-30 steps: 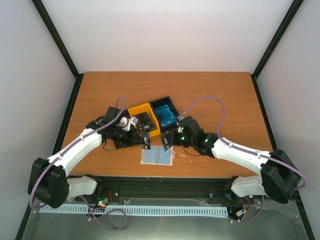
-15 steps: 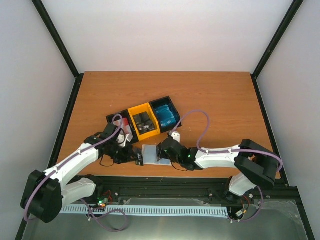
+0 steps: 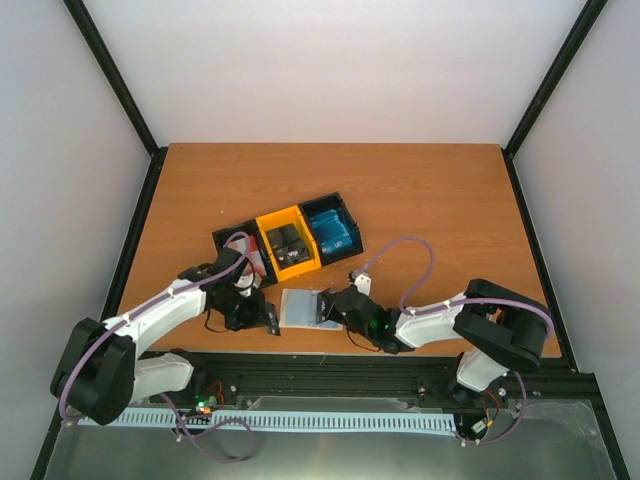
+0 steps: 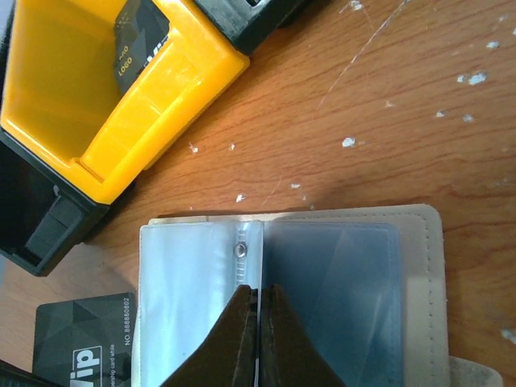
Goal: Put the credit cards into the card holder
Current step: Insert the credit card into the card holder.
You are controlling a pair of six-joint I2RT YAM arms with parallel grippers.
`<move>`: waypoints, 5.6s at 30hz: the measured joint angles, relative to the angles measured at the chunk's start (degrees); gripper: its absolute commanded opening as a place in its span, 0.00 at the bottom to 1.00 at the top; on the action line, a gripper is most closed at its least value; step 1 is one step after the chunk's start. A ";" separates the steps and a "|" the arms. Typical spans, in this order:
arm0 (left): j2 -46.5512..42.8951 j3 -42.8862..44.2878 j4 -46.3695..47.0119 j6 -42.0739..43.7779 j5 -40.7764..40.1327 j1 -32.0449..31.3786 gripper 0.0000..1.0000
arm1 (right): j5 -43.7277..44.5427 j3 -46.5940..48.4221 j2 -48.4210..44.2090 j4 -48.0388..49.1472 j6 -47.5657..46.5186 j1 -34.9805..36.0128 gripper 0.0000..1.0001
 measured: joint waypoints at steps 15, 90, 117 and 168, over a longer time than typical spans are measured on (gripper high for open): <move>0.22 5.86 -3.98 0.20 -2.38 -0.02 0.01 | -1.14 -4.37 2.58 15.93 1.60 0.00 0.03; 7.96 6.73 -2.01 3.56 -1.57 -0.02 0.00 | -3.58 -3.30 12.46 25.18 7.69 1.40 0.03; 8.20 6.73 -2.10 3.56 -1.77 -0.02 0.00 | -10.10 -0.90 15.37 28.50 6.64 1.46 0.18; 6.43 12.22 -8.17 5.35 -4.42 -0.02 0.01 | -9.31 23.71 7.06 -34.12 -0.13 1.40 0.76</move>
